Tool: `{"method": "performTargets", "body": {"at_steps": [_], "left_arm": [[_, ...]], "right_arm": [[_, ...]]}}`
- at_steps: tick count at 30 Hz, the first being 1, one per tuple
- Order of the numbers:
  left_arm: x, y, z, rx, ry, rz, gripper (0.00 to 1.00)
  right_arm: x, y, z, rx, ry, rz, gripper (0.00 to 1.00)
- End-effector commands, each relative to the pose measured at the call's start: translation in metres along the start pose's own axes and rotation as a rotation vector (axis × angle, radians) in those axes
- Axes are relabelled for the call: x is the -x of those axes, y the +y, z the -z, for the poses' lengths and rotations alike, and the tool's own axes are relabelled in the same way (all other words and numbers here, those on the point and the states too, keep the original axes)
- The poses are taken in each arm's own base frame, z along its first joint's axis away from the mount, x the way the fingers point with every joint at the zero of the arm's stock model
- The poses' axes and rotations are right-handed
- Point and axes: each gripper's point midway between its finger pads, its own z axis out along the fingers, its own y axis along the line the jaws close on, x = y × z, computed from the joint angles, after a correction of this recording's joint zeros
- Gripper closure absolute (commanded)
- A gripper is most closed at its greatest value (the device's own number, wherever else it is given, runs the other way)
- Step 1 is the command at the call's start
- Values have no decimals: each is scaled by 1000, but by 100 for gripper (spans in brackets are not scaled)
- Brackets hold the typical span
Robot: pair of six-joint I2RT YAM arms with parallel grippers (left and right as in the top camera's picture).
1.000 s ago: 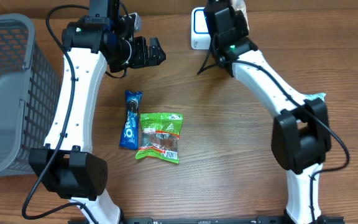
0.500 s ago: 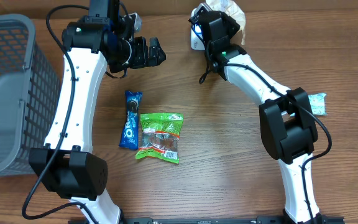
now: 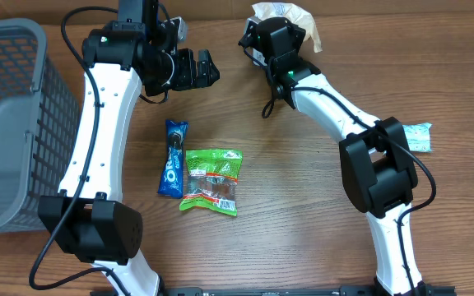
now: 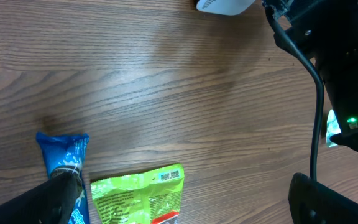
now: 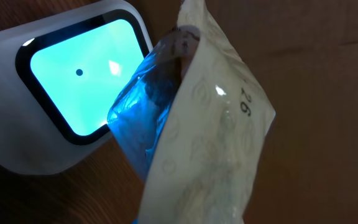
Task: Scan the item barcode
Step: 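Hold the bread bag label in front of the scanner window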
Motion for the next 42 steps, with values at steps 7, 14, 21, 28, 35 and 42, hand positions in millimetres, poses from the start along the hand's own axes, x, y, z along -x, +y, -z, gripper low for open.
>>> {"method": "performTargets", "body": {"at_steps": [7, 14, 21, 28, 35, 42], "left_arm": [[4, -4, 3, -1, -16, -18, 0], [4, -4, 3, -1, -16, -18, 0], [4, -4, 3, -1, -16, -18, 0], [4, -4, 3, -1, -16, -18, 0], [4, -4, 3, -1, -16, -18, 0], [4, -4, 3, -1, -16, -18, 0]], "right_arm": [[9, -13, 5, -11, -34, -4, 96], [8, -11, 5, -6, -31, 0, 96], [2, -5, 4, 21, -11, 19, 96], [-6, -9, 0, 17, 1, 13, 96], [-5, -9, 0, 16, 0, 15, 96], [-5, -9, 0, 17, 0, 61, 96]]}}
